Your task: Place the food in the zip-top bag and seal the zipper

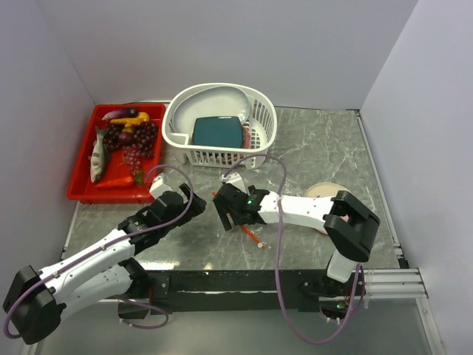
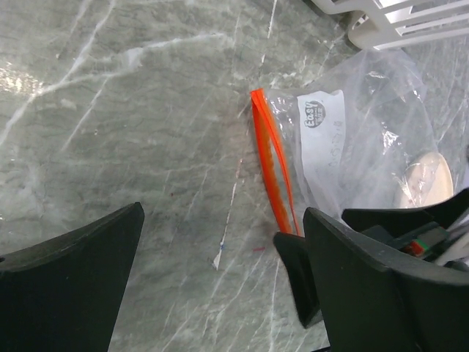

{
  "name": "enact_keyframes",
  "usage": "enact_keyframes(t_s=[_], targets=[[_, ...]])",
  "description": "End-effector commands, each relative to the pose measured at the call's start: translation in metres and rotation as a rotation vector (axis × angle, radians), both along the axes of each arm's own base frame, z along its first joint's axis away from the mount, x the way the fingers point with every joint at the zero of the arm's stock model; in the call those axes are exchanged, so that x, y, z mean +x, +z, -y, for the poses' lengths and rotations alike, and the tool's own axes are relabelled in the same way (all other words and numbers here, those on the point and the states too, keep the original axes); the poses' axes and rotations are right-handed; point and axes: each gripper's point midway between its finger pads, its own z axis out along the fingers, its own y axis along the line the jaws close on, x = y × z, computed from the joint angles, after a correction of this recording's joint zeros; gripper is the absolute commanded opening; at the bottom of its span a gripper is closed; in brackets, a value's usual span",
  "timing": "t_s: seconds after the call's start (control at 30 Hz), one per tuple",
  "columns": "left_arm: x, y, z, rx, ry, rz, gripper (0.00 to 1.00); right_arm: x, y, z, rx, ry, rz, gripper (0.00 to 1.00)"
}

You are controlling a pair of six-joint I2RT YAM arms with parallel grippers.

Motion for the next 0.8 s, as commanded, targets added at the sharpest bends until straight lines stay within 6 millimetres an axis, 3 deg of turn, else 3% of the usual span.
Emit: enact_keyframes(t_s=[0.0, 0.23, 0.5, 0.6, 0.63, 0.77], targets=[[0.007, 0.012, 0.011, -0.058, -0.015, 0.037, 0.97, 0.014, 0.01, 0.0, -0.072, -0.043, 0.08, 1.0], [0.006, 0.013, 0.01, -0.065, -0.015, 0.041, 0.97, 0.022, 0.008, 0.008, -0.14, -0.085, 0.121, 0.97], [0.005, 0.011, 0.008, -0.054, -0.012, 0.038, 0.97, 0.023, 0.0, 0.005, -0.163, -0.069, 0.115, 0.82], [0.004, 0.007, 0.007, -0.051, -0.01, 0.031, 0.97, 0.026, 0.004, 0.005, -0.159, -0.076, 0.129, 0.65], [0.003, 0.006, 0.008, -0.056, -0.017, 0.031, 0.97, 0.027, 0.006, 0.004, -0.152, -0.078, 0.133, 0.47], [0.002, 0.006, 0.017, -0.097, -0.057, 0.044, 0.99, 0.033, 0.018, 0.002, -0.12, -0.103, 0.159, 0.02]])
